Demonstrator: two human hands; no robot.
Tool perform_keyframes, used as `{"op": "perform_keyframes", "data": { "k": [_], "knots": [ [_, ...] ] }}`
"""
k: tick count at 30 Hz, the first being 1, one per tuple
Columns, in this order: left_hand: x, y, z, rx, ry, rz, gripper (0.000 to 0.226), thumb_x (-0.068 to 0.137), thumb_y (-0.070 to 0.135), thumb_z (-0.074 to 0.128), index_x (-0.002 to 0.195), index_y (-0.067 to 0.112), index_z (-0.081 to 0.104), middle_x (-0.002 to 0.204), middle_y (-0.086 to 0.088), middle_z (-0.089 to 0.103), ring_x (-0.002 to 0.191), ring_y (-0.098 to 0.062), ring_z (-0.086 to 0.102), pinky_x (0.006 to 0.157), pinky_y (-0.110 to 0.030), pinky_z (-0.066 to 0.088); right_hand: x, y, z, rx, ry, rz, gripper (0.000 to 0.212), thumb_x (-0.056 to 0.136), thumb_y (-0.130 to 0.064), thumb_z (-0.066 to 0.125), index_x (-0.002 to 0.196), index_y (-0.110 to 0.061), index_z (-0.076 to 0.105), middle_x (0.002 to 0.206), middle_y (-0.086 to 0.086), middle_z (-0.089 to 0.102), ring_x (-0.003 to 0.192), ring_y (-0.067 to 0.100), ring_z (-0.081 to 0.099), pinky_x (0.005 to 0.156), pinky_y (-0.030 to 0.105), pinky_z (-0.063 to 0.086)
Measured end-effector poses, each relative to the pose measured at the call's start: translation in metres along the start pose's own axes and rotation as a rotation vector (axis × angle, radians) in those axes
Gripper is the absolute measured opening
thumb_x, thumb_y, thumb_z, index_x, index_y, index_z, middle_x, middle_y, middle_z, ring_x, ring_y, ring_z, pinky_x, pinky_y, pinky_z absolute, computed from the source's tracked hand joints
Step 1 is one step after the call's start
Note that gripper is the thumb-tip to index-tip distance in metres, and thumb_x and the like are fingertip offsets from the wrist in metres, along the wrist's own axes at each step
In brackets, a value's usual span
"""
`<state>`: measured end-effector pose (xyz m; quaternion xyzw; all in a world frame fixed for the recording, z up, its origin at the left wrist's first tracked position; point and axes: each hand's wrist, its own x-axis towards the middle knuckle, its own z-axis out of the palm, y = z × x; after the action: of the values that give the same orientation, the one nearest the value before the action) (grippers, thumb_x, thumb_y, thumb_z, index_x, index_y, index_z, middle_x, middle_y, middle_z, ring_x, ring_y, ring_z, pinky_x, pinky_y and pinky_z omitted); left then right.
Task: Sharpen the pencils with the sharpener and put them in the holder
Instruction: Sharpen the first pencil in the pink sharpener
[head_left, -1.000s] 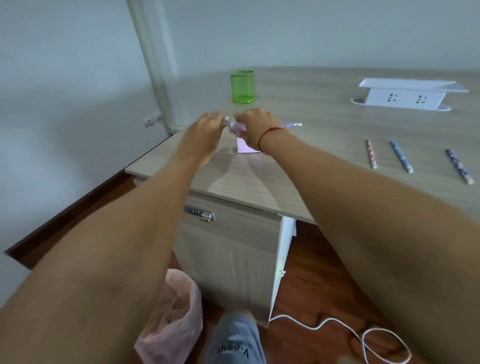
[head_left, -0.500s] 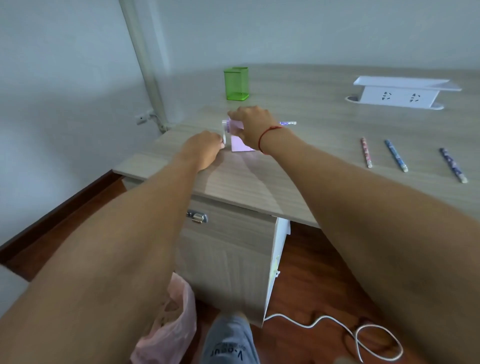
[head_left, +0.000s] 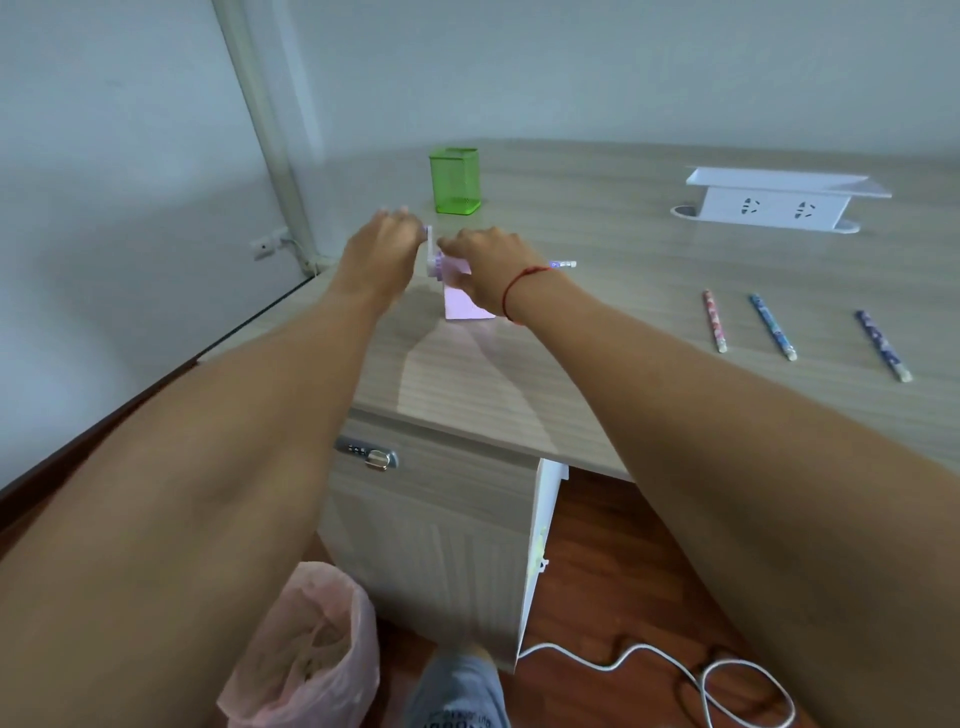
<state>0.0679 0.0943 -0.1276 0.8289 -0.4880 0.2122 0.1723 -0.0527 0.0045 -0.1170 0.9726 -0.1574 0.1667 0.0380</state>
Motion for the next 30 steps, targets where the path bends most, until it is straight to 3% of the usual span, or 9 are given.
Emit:
{"op": "perform_keyframes", "data": {
  "k": [4,10,16,19,24,30],
  "knots": [
    [-0.01,0.002,-0.011,-0.029,0.099,0.048,0.033,0.103,0.016,0.031,0.111,-0.008,0.052,0.112,-0.031,0.054,0.112,-0.041,0.049,0.089,-0.052,0.038,0.005,-0.007,0.001,0.024,-0.013,0.085,0.028,0.096,-0.026,0.045,0.117,-0.015,0.059,0.125,0.013,0.06,0.116,0.033,0.057,0.088,0.036,0.045],
    [-0.041,0.007,-0.012,0.009,0.191,0.071,0.029,0.1,0.014,0.035,0.101,-0.005,0.057,0.099,-0.027,0.061,0.1,-0.041,0.056,0.078,-0.048,0.042,0.001,-0.012,0.002,0.038,-0.006,0.104,0.024,0.095,-0.024,0.047,0.114,-0.015,0.059,0.123,0.012,0.06,0.115,0.034,0.057,0.087,0.036,0.045],
    [-0.064,0.009,-0.01,0.016,0.018,0.087,0.023,0.099,0.01,0.035,0.103,-0.002,0.054,0.102,-0.024,0.059,0.106,-0.037,0.054,0.079,-0.047,0.042,0.002,-0.012,0.0,0.037,-0.018,0.122,0.024,0.096,-0.024,0.047,0.113,-0.014,0.06,0.122,0.013,0.06,0.114,0.034,0.058,0.081,0.033,0.043],
    [-0.067,0.007,0.005,0.039,-0.142,0.043,0.026,0.098,0.012,0.036,0.103,-0.002,0.057,0.102,-0.025,0.063,0.097,-0.041,0.058,0.078,-0.044,0.044,0.002,-0.01,0.003,0.045,-0.003,0.107,0.021,0.095,-0.021,0.047,0.11,-0.013,0.059,0.119,0.013,0.061,0.111,0.034,0.058,0.075,0.032,0.038],
    [-0.033,-0.001,0.014,0.062,-0.334,-0.016,0.031,0.098,0.02,0.039,0.108,0.001,0.061,0.116,-0.023,0.062,0.108,-0.039,0.057,0.088,-0.04,0.044,0.0,-0.008,0.004,0.025,0.033,0.069,0.026,0.098,-0.021,0.043,0.118,-0.011,0.056,0.126,0.011,0.058,0.117,0.031,0.056,0.089,0.036,0.045],
    [-0.014,0.004,0.017,0.135,-0.173,-0.054,0.025,0.094,0.004,0.038,0.105,0.001,0.06,0.111,-0.025,0.061,0.102,-0.041,0.059,0.08,-0.043,0.046,0.0,-0.005,0.011,0.017,0.041,0.053,0.031,0.098,-0.02,0.043,0.127,-0.015,0.052,0.131,0.008,0.053,0.12,0.031,0.054,0.088,0.037,0.045]
  ]
}}
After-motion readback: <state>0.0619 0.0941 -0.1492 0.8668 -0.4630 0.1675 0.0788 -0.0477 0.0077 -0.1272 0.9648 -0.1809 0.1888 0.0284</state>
